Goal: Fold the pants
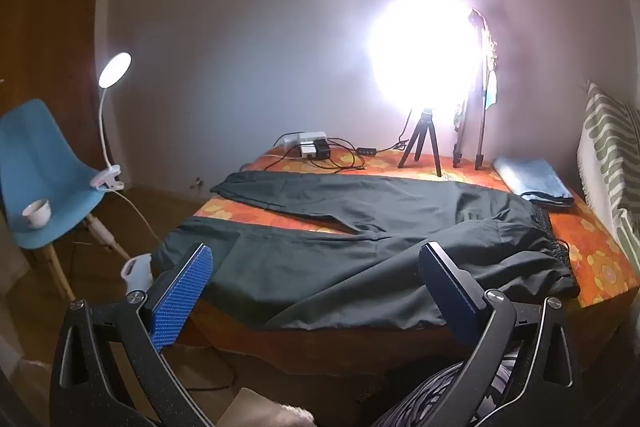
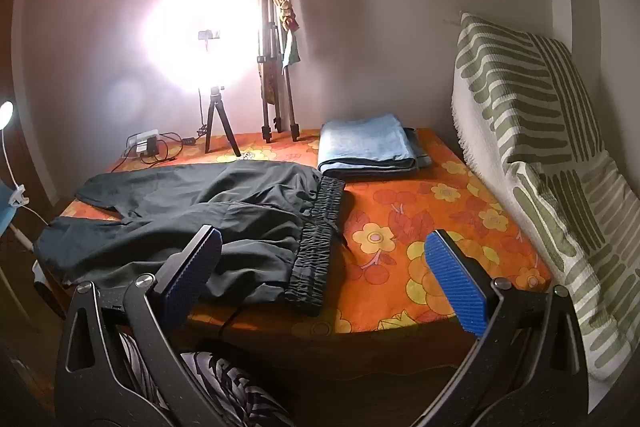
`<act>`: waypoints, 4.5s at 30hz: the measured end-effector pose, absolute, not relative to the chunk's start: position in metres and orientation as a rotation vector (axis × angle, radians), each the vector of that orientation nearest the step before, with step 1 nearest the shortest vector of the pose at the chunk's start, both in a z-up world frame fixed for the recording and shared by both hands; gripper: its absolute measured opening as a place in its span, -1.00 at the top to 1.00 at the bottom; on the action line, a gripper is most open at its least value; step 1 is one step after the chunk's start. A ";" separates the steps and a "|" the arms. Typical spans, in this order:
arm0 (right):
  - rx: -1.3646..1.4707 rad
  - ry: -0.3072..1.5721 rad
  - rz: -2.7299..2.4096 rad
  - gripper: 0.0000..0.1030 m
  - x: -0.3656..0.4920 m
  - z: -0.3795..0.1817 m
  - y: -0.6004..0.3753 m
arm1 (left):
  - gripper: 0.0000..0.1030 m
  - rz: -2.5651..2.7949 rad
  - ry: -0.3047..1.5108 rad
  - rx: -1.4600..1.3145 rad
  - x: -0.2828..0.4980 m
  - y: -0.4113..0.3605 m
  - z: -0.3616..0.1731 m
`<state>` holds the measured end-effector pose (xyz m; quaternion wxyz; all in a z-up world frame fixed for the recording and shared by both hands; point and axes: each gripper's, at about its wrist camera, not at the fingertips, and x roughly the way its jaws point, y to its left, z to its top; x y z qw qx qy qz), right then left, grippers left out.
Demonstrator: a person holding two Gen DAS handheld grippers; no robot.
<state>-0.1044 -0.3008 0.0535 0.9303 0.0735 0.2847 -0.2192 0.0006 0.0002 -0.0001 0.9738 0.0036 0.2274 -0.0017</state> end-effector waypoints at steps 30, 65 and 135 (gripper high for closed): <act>0.138 0.584 -0.454 -1.00 -0.104 0.055 -0.297 | -0.99 0.008 0.424 -0.007 -0.002 0.003 0.001; 0.108 0.560 -0.505 -1.00 -0.106 0.068 -0.296 | -0.99 -0.001 0.399 -0.007 -0.002 0.004 0.007; -0.147 0.734 -0.003 -0.59 -0.112 0.016 -0.247 | -0.68 0.251 0.670 -0.174 0.012 0.152 -0.068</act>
